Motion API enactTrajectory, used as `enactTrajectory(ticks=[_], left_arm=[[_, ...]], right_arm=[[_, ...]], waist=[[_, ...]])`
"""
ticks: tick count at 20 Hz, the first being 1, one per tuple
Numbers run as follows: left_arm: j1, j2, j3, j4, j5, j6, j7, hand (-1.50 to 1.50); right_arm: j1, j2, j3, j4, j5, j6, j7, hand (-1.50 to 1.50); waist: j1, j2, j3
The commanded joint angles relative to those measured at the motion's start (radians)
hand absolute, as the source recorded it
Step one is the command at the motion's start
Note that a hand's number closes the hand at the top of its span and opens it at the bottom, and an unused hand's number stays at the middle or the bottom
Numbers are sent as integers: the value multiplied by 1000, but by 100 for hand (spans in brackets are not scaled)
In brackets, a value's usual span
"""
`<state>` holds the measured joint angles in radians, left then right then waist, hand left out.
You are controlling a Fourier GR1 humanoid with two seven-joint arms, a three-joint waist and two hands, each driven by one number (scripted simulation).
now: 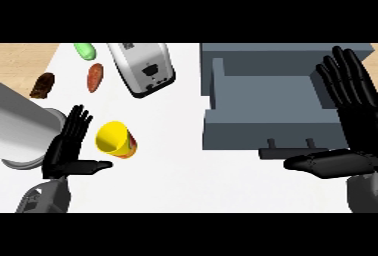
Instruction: Pick up the cup, place it into the drawer and close the drawer
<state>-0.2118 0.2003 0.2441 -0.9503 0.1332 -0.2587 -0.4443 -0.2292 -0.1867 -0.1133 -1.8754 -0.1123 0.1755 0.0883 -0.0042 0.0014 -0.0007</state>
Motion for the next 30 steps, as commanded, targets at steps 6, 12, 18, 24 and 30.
enactTrajectory(ticks=[6, 12, 18, 24, 30], left_arm=[[-179, 67, 40, 521, -90, -18, -332, -150], [-244, 71, 57, 702, -107, -18, -462, -150], [-266, 46, 49, 765, -133, 5, -560, -150], [-273, 38, 49, 795, -149, 30, -606, -150], [-327, 35, 63, 811, -139, 21, -566, -150]], right_arm=[[-28, 17, 19, -5, 24, -22, 36, -150], [-20, 11, 15, -46, -7, 0, 63, -150], [13, 0, -1, -38, -4, 19, 21, -150], [-60, 0, -16, 17, -22, 13, 28, -150], [-51, -17, -25, 6, -37, 31, 42, -150]], waist=[[-9, 3, -1], [-15, 5, -2], [-21, 8, -3], [-30, 14, -4], [-33, 13, -4]])
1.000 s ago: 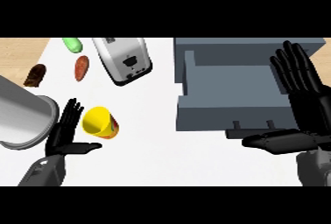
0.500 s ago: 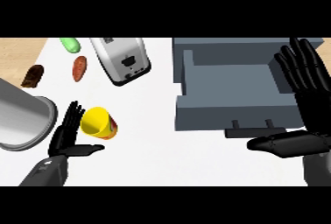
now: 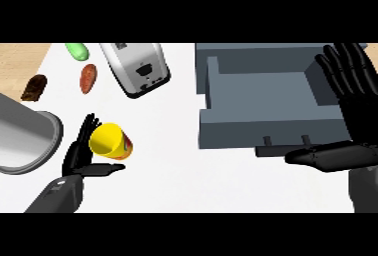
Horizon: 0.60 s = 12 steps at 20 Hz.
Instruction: Pick up the cup, place it into the drawer and close the drawer
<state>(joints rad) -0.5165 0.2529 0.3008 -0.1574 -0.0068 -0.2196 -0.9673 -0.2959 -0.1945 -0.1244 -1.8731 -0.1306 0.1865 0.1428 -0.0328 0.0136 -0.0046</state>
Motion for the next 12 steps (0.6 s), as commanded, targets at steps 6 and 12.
enactTrajectory(ticks=[6, 12], left_arm=[[-51, -51, 8, 11, 16, -147, -28, -150], [-13, -82, -6, -62, -12, 11, -193, 150]], right_arm=[[-30, -19, -14, 6, -11, 3, 28, -150], [11, -4, 21, -17, 15, 6, 21, -150]], waist=[[-7, 2, -1], [-9, 1, -1]])
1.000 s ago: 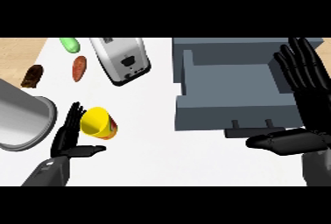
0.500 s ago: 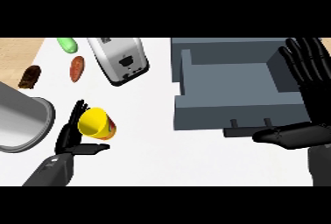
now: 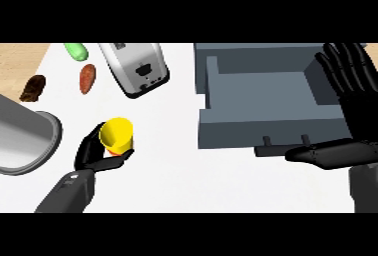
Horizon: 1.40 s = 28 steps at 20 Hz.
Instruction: Pick up the cup, place it into the drawer and close the drawer
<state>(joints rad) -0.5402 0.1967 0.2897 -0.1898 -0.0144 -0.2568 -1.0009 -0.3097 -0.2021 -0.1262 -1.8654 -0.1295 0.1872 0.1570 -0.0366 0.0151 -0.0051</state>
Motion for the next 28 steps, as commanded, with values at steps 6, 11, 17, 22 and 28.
enactTrajectory(ticks=[6, 11, 17, 22, 28], left_arm=[[-12, -15, 59, -53, 14, 278, -191, 150], [12, -39, 129, -77, 83, 242, -229, 150], [-65, -53, 70, -164, 72, 50, -180, 150], [-150, -107, 2, -255, 44, 112, -53, 150], [-265, -193, -74, -445, 62, 158, 171, 150]], right_arm=[[30, -11, -17, 52, 7, 29, -73, -150], [38, -11, -44, 50, -20, 31, -82, -150], [27, -6, -28, 46, -1, 16, -58, -150], [-22, -36, -35, 23, -3, 2, 33, -150], [53, -6, -13, 29, 44, -5, -36, -150]], waist=[[2, 4, 1], [18, -5, 3], [28, -12, 4], [36, -18, 5], [47, -25, 6]])
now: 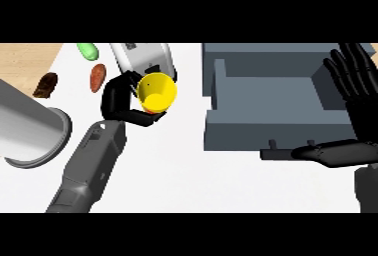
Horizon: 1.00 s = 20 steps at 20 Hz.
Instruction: Pick up the cup, place it into the drawer and close the drawer
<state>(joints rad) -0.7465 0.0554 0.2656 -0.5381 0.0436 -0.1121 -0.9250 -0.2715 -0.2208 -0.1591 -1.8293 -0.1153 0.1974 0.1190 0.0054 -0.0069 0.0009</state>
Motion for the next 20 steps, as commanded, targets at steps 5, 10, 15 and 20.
enactTrajectory(ticks=[5, 10, 15, 20], left_arm=[[-178, -54, -141, -214, 64, 123, 330, 150], [-278, -55, -172, -288, 50, 191, 503, 150], [-465, -55, -326, -166, 157, 412, 615, 150], [-570, -55, -370, 13, 200, 460, 676, 150]], right_arm=[[-18, 26, 32, -13, 34, -34, 21, -150], [30, 0, -14, -31, -10, 2, -3, -150], [-22, 22, 18, 29, 38, -21, -39, -150], [-43, 7, -2, 28, -10, 7, -35, -150]], waist=[[-5, -2, 0], [-10, 3, -1], [-38, 9, 0], [-64, 17, 0]])
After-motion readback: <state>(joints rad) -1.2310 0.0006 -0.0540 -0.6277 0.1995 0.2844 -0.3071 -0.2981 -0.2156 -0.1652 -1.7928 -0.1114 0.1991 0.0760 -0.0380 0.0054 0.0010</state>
